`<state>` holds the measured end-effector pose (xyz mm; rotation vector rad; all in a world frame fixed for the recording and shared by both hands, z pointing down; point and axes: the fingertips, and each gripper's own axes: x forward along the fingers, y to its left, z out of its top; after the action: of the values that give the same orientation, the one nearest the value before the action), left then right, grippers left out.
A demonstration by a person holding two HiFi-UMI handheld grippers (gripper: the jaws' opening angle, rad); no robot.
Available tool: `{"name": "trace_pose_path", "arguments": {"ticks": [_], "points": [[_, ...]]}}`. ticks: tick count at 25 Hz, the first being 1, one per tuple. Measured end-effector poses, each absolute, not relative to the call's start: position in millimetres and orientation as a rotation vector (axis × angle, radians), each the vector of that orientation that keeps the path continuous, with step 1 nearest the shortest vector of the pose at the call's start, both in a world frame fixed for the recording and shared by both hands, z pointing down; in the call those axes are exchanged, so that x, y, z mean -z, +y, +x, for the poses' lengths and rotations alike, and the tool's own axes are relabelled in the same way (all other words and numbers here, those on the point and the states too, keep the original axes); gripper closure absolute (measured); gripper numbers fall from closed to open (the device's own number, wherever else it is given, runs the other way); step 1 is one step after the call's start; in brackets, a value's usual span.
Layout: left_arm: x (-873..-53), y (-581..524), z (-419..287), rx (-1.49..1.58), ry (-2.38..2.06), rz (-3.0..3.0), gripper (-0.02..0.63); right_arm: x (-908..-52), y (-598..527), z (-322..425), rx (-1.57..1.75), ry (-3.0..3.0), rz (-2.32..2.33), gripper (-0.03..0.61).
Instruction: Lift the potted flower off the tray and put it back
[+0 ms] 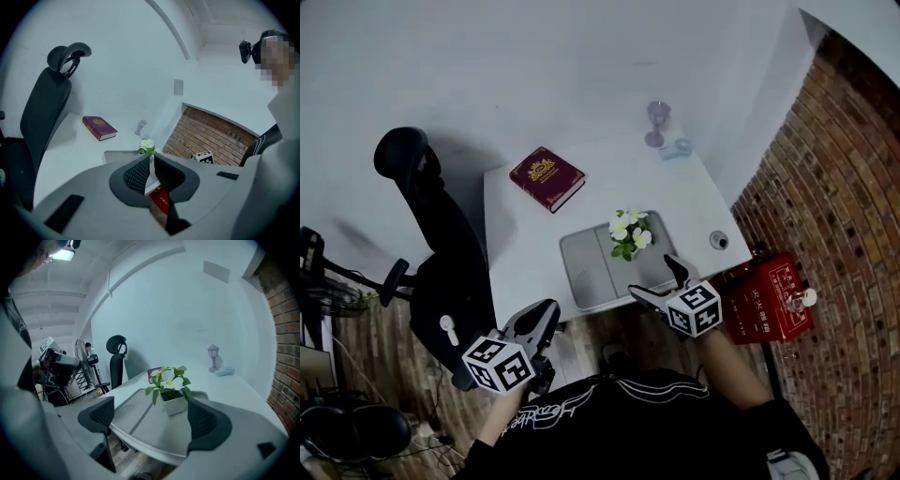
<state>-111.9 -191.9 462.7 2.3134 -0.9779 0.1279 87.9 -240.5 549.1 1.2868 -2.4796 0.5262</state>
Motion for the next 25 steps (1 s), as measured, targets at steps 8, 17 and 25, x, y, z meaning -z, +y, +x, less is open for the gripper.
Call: {"name": "trace_pose_path", "arguments": {"ticks": [8, 17, 25], "points": [[-461.1, -244.6, -122.1, -0.119, -1.032, 2.291, 0.561, -590.6, -300.1, 88.3, -0.559, -2.367, 1.208, 0.11], [-465.6, -279.5, -126.9, -0.093, -1.085, 2.294, 0.561, -621.0, -332.5, 80.4, -0.531, -2.311, 1.1, 0.11], [-465.9, -288.6, -135.0, -0.085, -1.12, 2.288, 0.561, -632.5, -337.8, 79.0, -0.501, -2.284, 1.078, 0.206]]}}
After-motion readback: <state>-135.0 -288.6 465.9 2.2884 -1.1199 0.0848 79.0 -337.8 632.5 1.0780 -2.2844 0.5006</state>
